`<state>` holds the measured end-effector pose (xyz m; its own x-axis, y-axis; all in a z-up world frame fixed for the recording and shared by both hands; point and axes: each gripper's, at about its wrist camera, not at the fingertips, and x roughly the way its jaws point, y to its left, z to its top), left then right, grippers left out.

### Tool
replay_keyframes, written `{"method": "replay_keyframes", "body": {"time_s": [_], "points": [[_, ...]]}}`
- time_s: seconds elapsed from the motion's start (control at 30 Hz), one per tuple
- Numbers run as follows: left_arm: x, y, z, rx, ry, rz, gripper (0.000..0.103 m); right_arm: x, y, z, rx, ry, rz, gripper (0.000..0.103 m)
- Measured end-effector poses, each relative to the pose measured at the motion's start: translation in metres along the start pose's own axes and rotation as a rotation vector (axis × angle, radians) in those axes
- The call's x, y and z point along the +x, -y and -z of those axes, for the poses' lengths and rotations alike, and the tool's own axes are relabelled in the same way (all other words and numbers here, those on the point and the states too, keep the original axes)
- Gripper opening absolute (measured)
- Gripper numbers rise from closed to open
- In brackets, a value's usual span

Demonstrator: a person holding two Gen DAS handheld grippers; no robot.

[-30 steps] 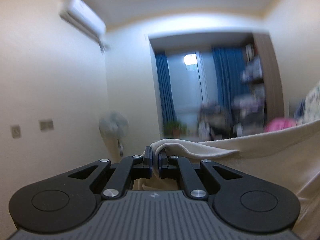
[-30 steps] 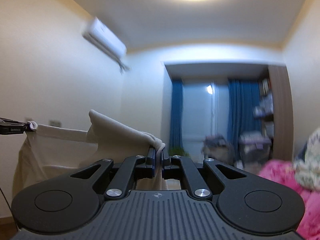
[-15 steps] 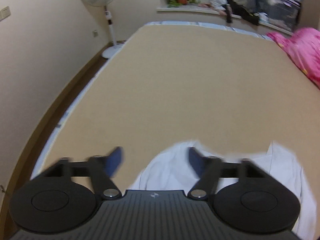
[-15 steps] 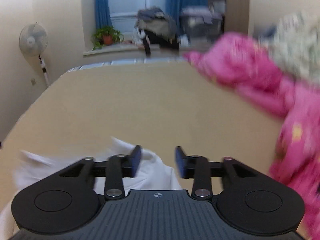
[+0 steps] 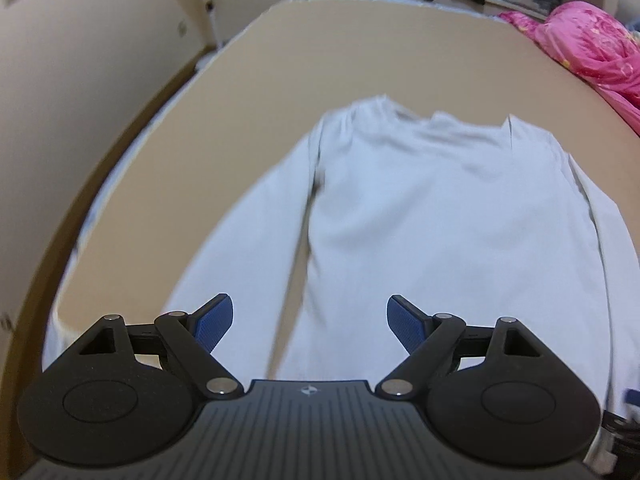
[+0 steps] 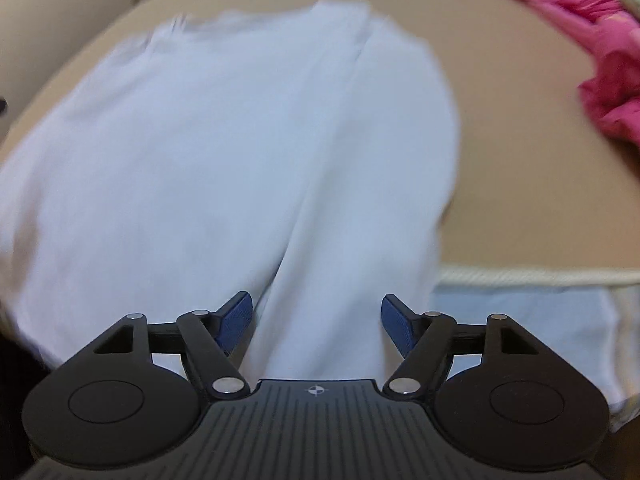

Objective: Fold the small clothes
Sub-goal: 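Lay the shirt flat on the board and open both grippers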

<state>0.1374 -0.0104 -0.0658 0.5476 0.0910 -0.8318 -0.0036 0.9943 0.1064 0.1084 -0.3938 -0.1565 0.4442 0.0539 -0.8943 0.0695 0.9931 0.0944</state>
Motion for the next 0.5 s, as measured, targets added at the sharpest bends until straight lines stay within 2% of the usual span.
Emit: {"method": "replay_keyframes", "body": {"time_s": [0.03, 0.07, 0.1, 0.17, 0.23, 0.33, 0.37, 0.4, 0.43, 0.47, 0.5], "points": [[-0.005, 0.0, 0.007, -0.009, -0.011, 0.0, 0.088, 0.005, -0.004, 0.004, -0.018, -0.017, 0.014, 0.039], [-0.01, 0.0, 0.014, -0.01, -0.019, -0.006, 0.088, 0.004, -0.006, 0.004, -0.03, -0.023, 0.014, 0.024], [-0.016, 0.002, 0.016, -0.007, -0.019, -0.019, 0.088, 0.002, -0.005, 0.003, -0.035, -0.023, 0.021, 0.006], [-0.026, 0.004, 0.017, 0.008, 0.004, -0.049, 0.088, -0.012, 0.004, -0.008, -0.031, -0.021, 0.006, 0.006], [-0.031, 0.006, 0.014, 0.012, 0.022, -0.073, 0.088, -0.037, 0.023, -0.028, -0.055, 0.032, 0.009, 0.005], [-0.043, 0.01, 0.005, -0.004, 0.038, -0.074, 0.088, -0.078, 0.074, -0.086, -0.065, 0.19, 0.184, 0.005], [-0.046, 0.012, 0.002, -0.011, 0.044, -0.073, 0.088, -0.09, 0.1, -0.11, -0.012, 0.239, 0.267, 0.005], [-0.05, 0.014, 0.0, -0.018, 0.048, -0.069, 0.088, -0.104, 0.137, -0.137, 0.095, 0.294, 0.377, 0.006], [-0.052, 0.016, -0.002, -0.022, 0.051, -0.065, 0.088, -0.116, 0.169, -0.157, 0.213, 0.339, 0.507, 0.014], [-0.054, 0.018, -0.003, -0.027, 0.054, -0.06, 0.088, -0.128, 0.193, -0.163, 0.301, 0.36, 0.613, 0.022], [-0.057, 0.02, -0.003, -0.027, 0.055, -0.058, 0.088, -0.137, 0.214, -0.17, 0.387, 0.367, 0.715, 0.049]]}}
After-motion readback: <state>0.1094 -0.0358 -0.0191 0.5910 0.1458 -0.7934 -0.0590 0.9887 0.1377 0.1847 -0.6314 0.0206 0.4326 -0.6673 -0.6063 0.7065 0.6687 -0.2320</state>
